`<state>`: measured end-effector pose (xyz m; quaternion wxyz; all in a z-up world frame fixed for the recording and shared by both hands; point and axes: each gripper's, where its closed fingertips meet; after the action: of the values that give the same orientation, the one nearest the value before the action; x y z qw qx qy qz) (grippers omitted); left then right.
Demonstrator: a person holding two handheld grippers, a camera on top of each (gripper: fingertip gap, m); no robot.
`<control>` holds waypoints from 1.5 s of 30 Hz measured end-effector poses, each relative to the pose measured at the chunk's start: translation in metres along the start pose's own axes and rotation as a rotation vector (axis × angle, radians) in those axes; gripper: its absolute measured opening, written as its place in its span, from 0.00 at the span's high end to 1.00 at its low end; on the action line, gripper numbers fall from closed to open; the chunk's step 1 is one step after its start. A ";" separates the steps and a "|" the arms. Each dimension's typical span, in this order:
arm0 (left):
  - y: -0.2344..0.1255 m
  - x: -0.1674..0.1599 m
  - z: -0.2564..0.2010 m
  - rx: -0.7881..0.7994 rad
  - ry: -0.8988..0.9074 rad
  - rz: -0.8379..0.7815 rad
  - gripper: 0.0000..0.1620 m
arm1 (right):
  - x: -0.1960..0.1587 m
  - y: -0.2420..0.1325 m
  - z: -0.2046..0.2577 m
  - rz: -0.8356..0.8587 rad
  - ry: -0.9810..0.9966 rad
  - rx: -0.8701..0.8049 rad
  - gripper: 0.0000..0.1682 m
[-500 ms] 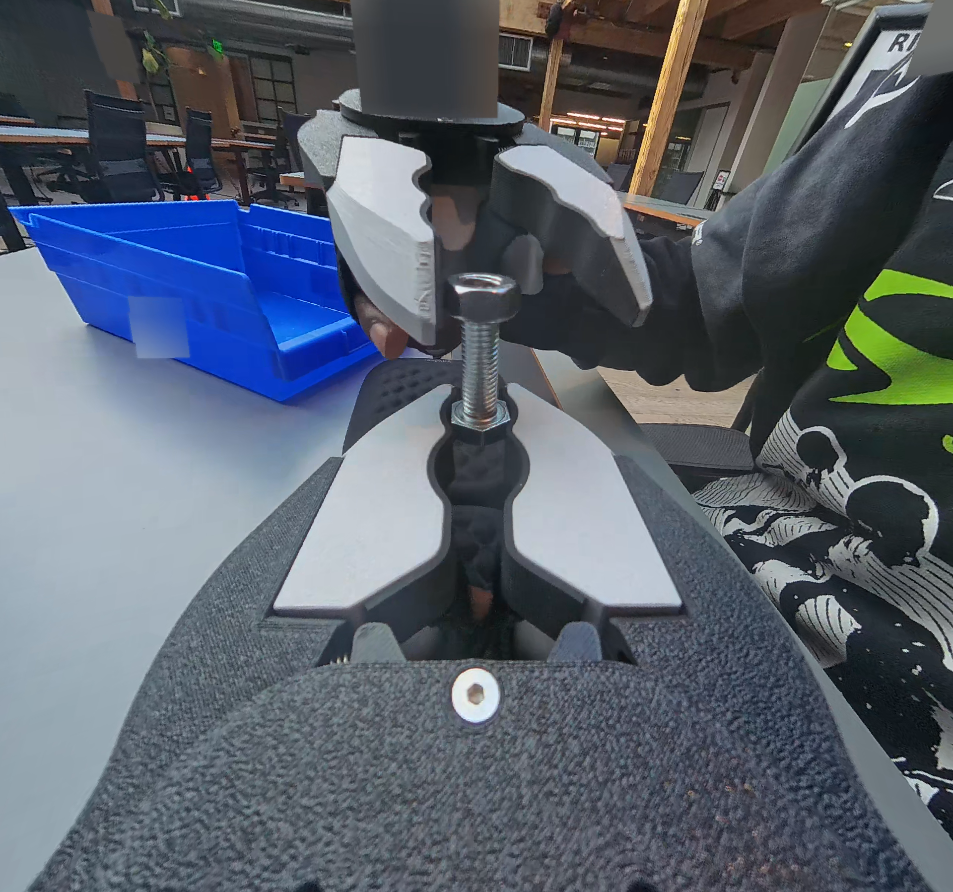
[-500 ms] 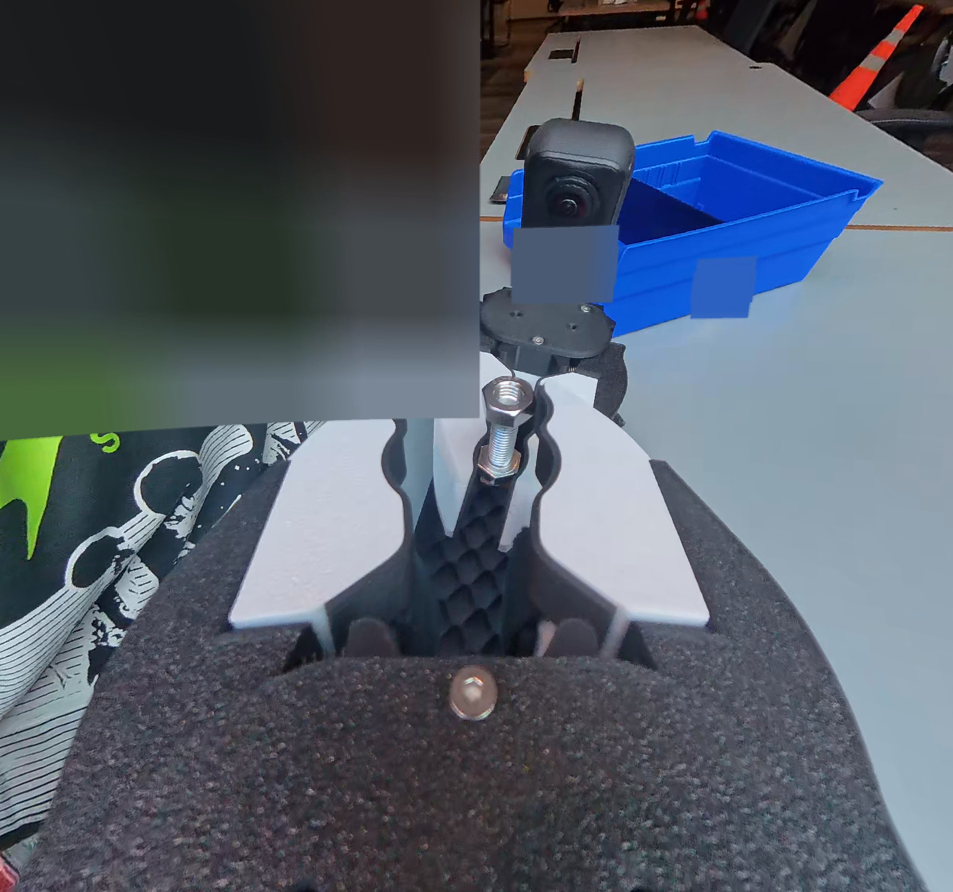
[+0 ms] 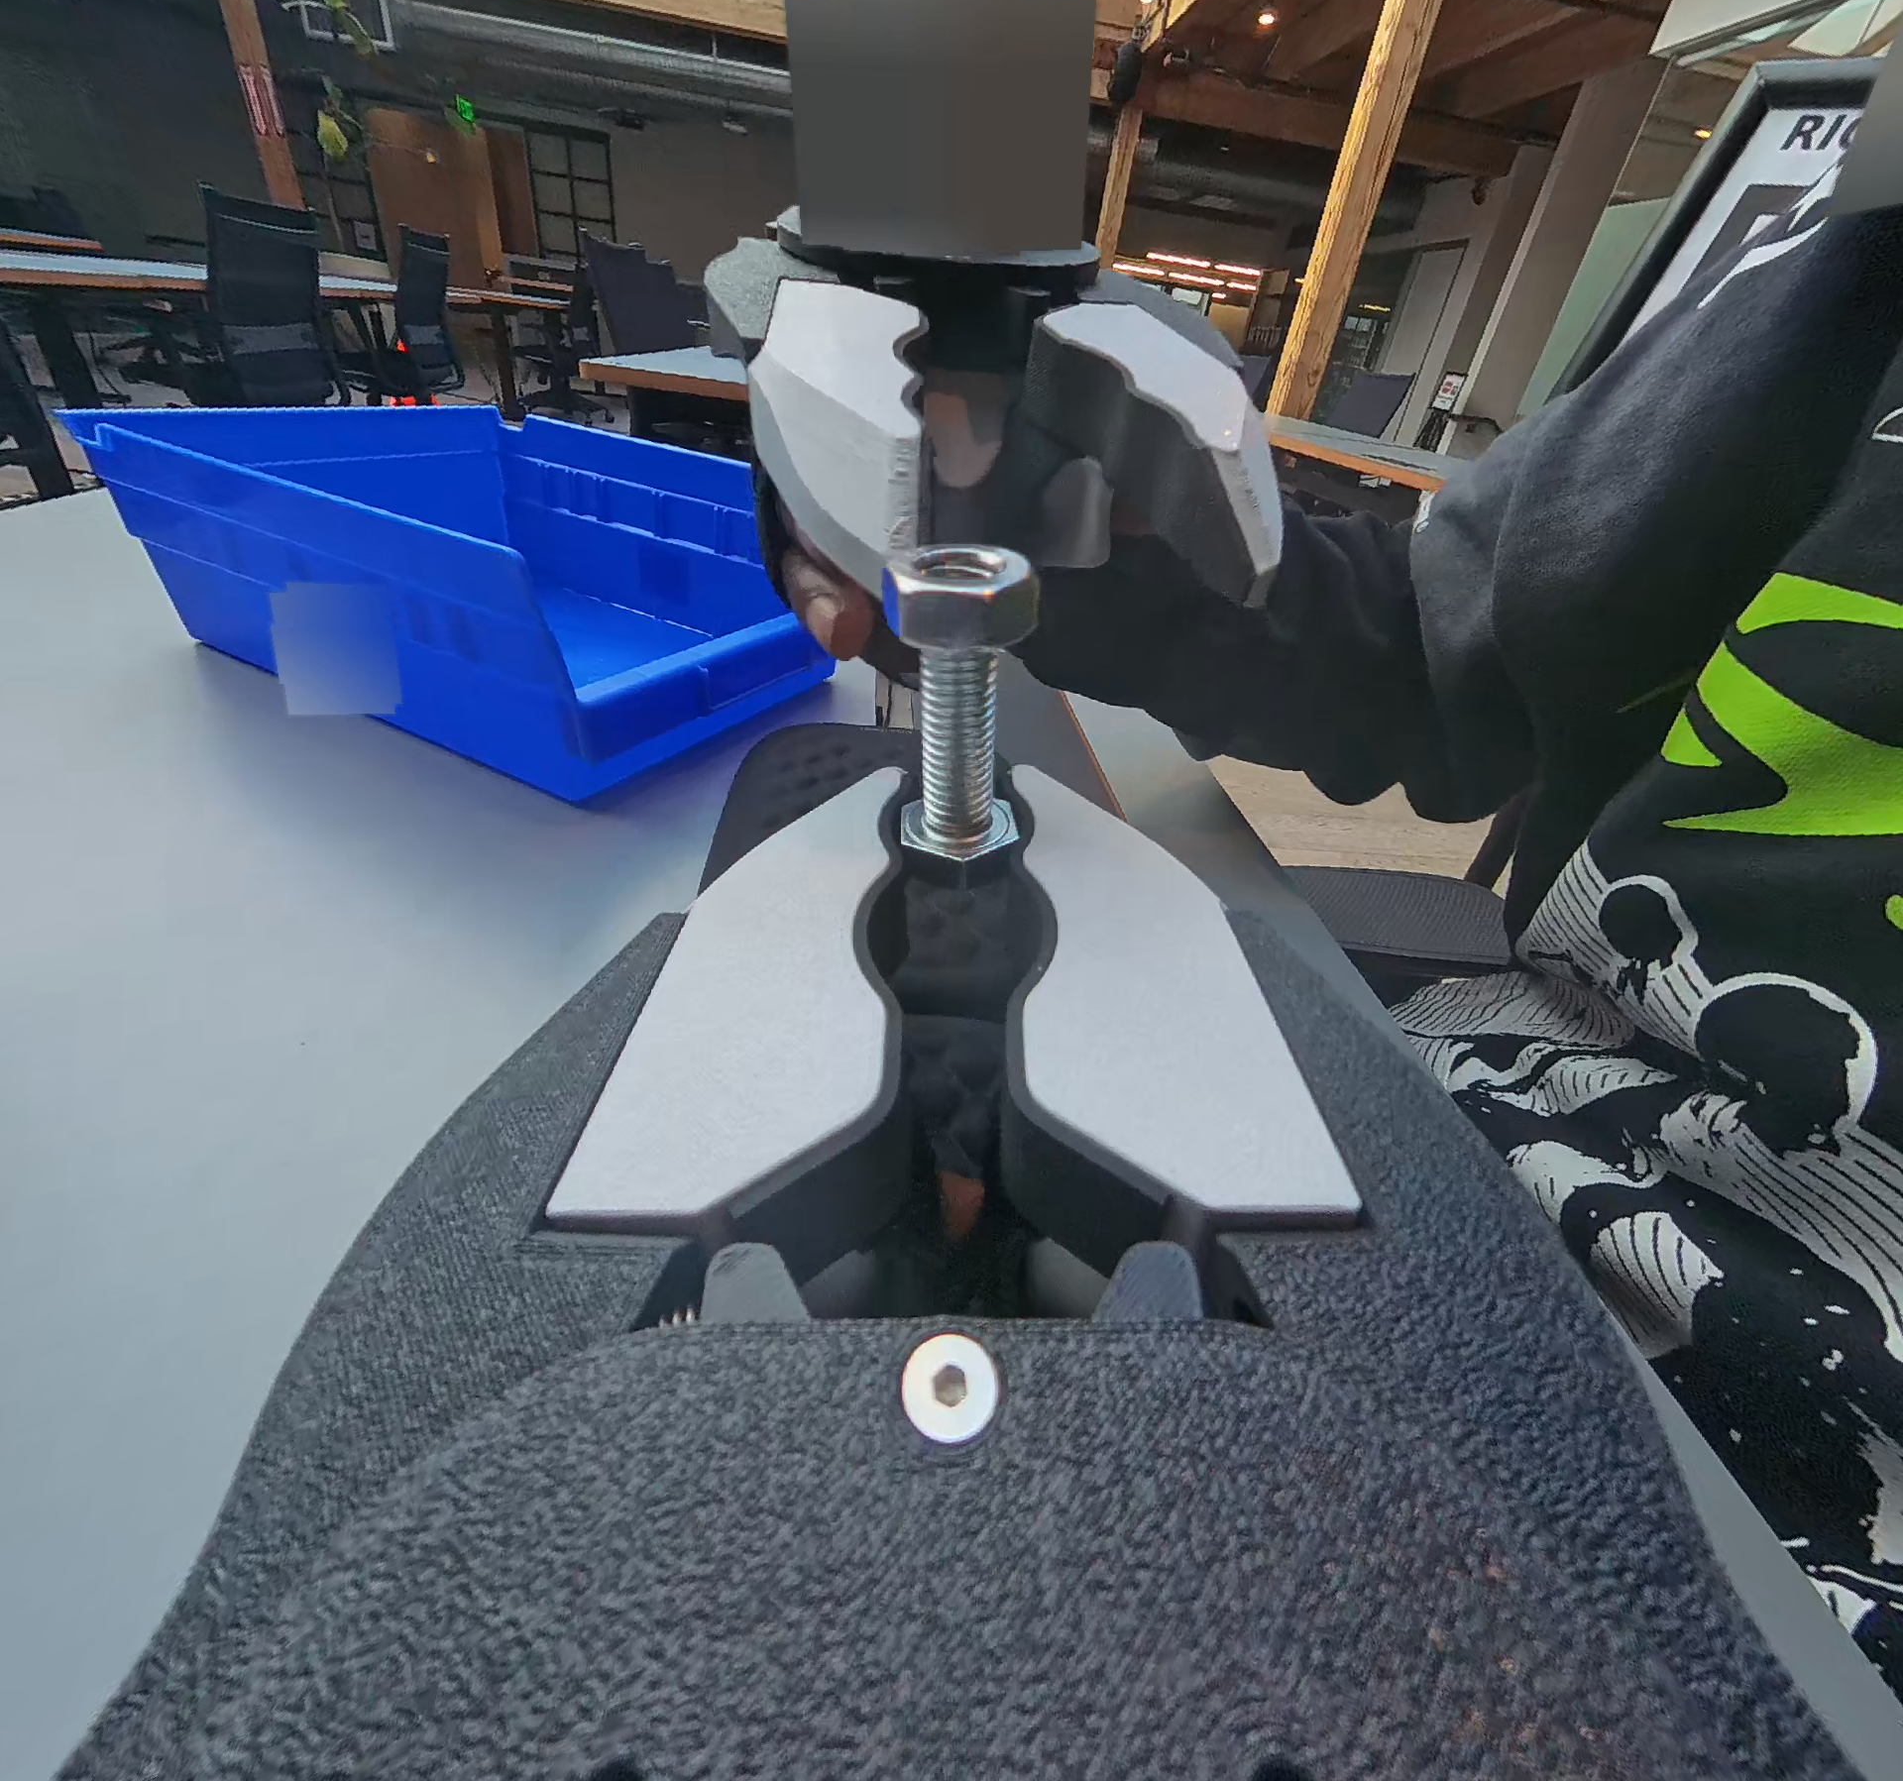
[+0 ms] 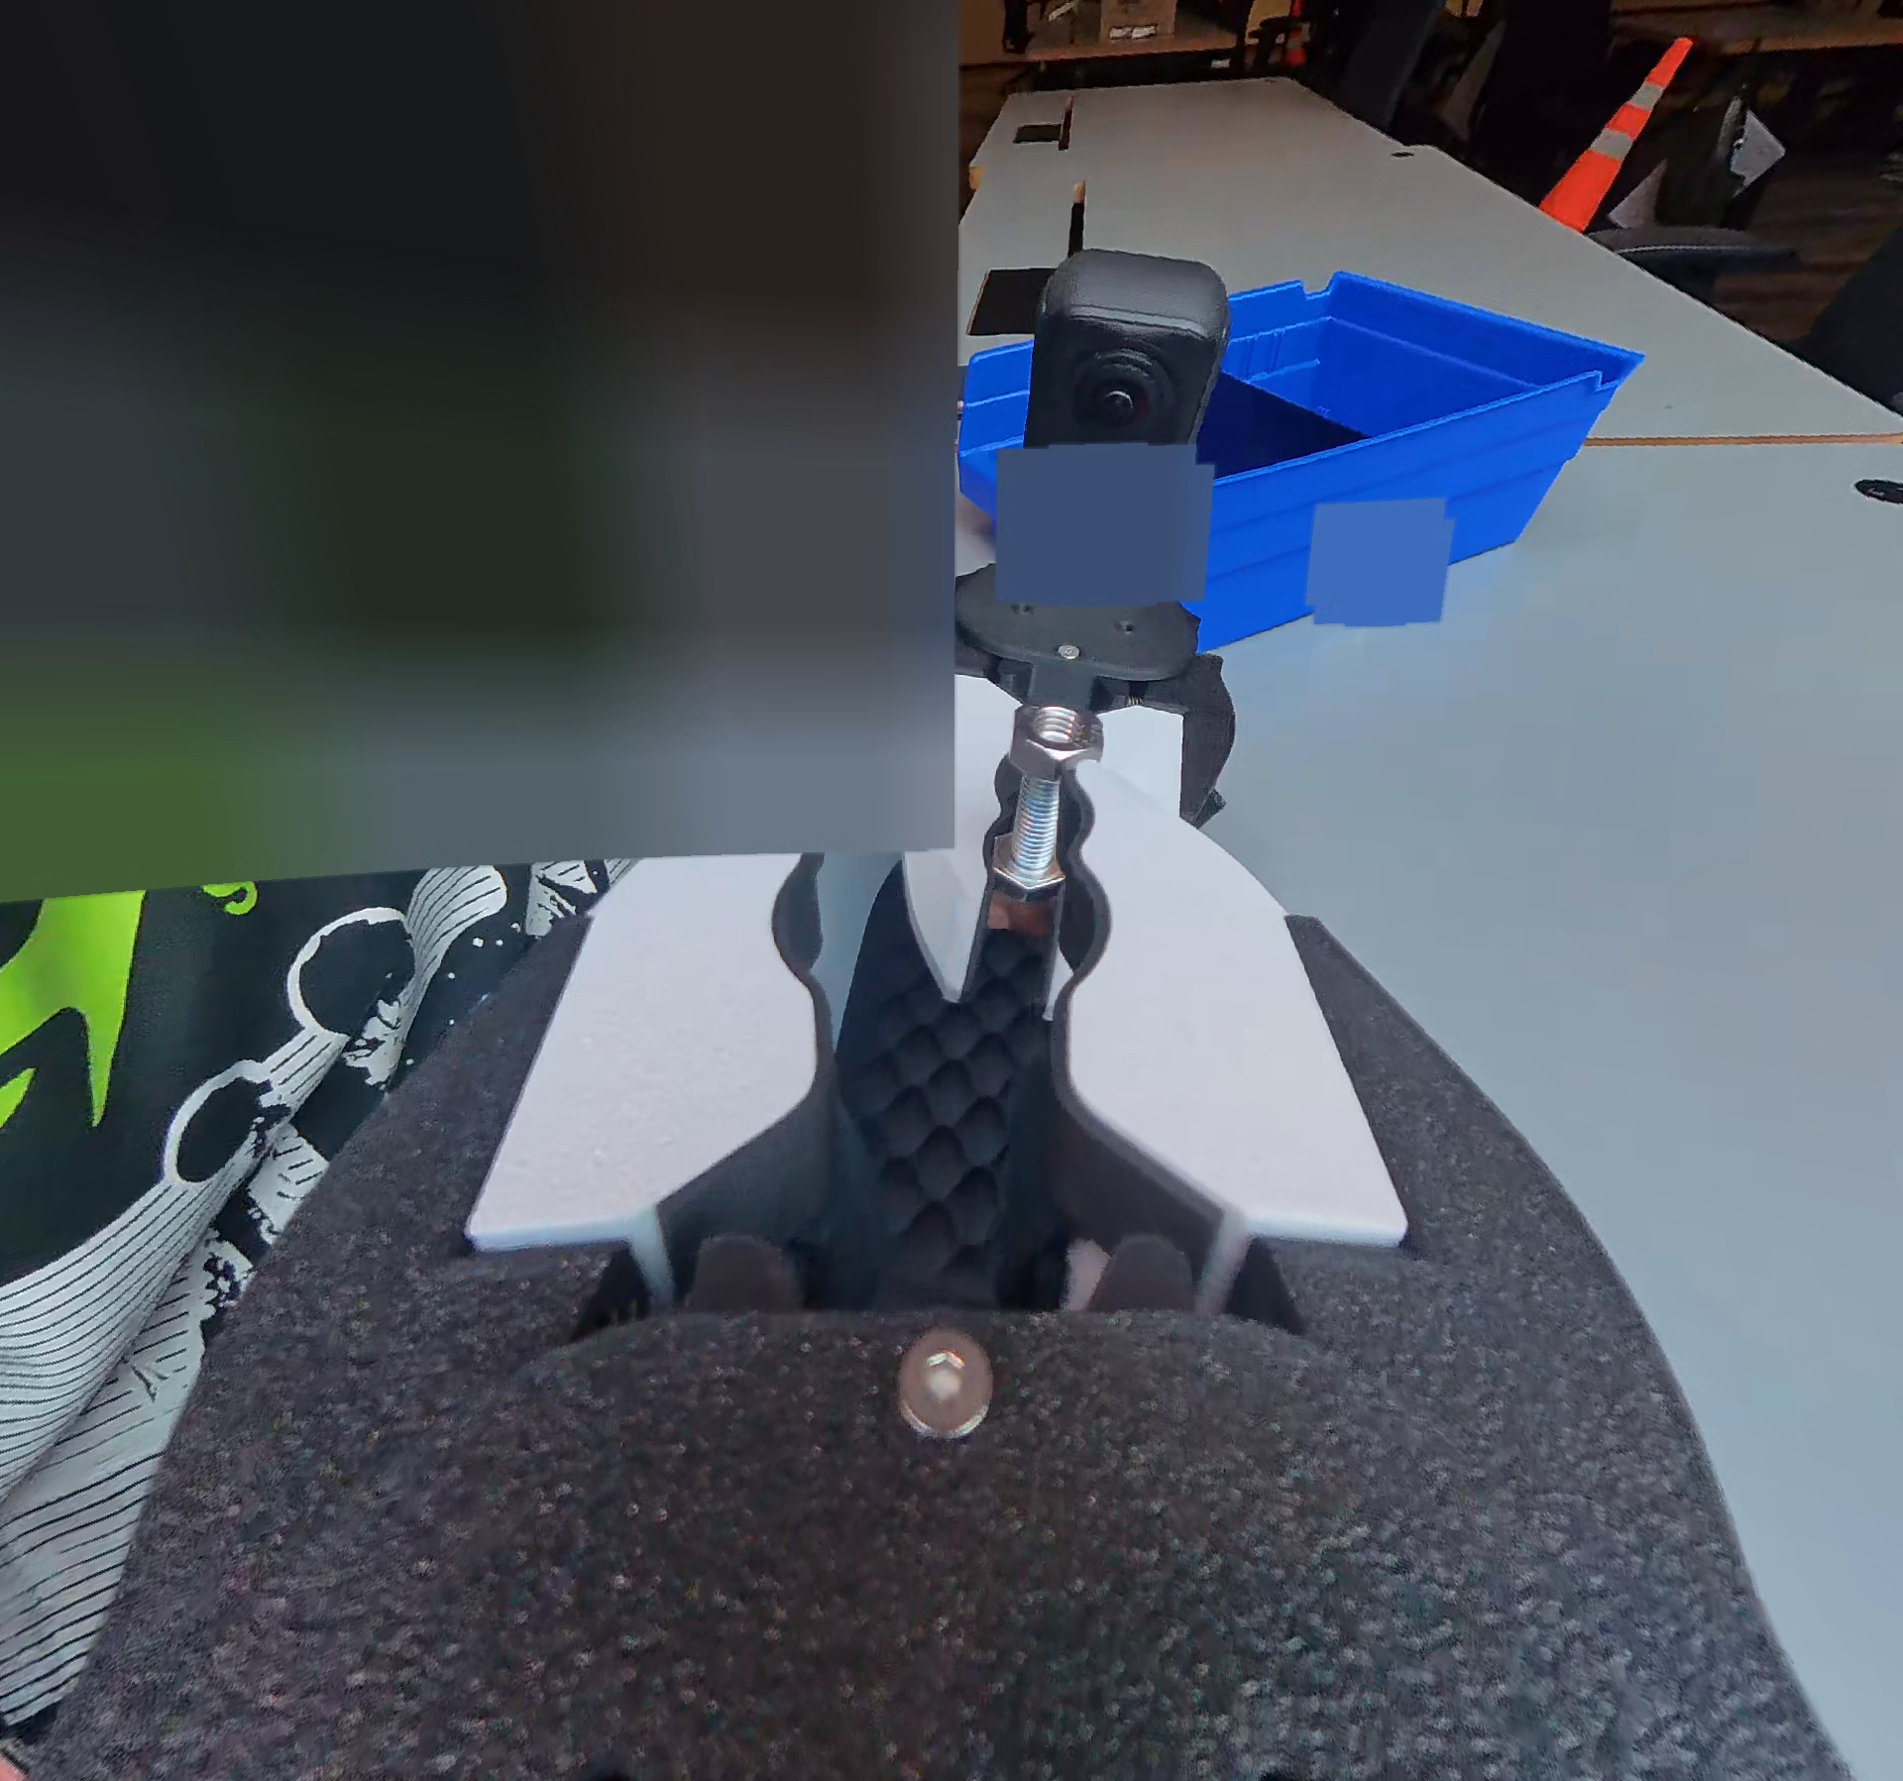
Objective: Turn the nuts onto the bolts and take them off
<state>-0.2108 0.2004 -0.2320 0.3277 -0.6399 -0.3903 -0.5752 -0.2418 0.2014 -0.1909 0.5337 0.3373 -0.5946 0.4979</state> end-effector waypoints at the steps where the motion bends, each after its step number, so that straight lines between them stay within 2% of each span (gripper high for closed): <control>1: 0.000 0.000 0.001 0.005 -0.001 0.003 0.91 | 0.001 -0.002 0.003 -0.013 -0.002 0.004 0.76; 5: 0.001 -0.002 -0.001 0.002 0.010 0.012 0.91 | 0.005 -0.011 0.007 -0.071 -0.020 -0.036 0.78; 11: 0.004 -0.006 -0.004 -0.005 0.036 0.040 0.91 | 0.010 0.003 -0.003 -0.216 0.023 -0.094 0.57; 13: 0.005 -0.007 -0.005 -0.008 0.045 0.051 0.91 | 0.005 0.014 -0.004 -0.217 0.041 -0.080 0.54; 19: 0.005 -0.007 -0.004 -0.001 0.043 0.052 0.91 | 0.004 0.029 0.001 -0.221 0.031 -0.047 0.57; 35: 0.004 -0.006 -0.001 0.020 0.039 0.043 0.91 | -0.001 0.005 0.011 -0.253 0.051 -0.126 0.60; 42: 0.004 -0.006 -0.001 0.020 0.038 0.043 0.91 | -0.001 0.000 0.028 -0.267 0.030 -0.101 0.66; 45: 0.005 -0.006 -0.002 0.017 0.042 0.047 0.91 | 0.000 -0.002 0.020 -0.272 0.016 -0.152 0.64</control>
<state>-0.2078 0.1960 -0.2380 0.3545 -0.6338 -0.3731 -0.5774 -0.2461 0.1822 -0.1890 0.6249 0.3692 -0.5752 0.3773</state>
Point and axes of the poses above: each gripper's, where its closed fingertips meet, y out along the fingers, x out of its top, z = x × y across the jaws, and after that the axes turned 2 degrees about x, right-handed
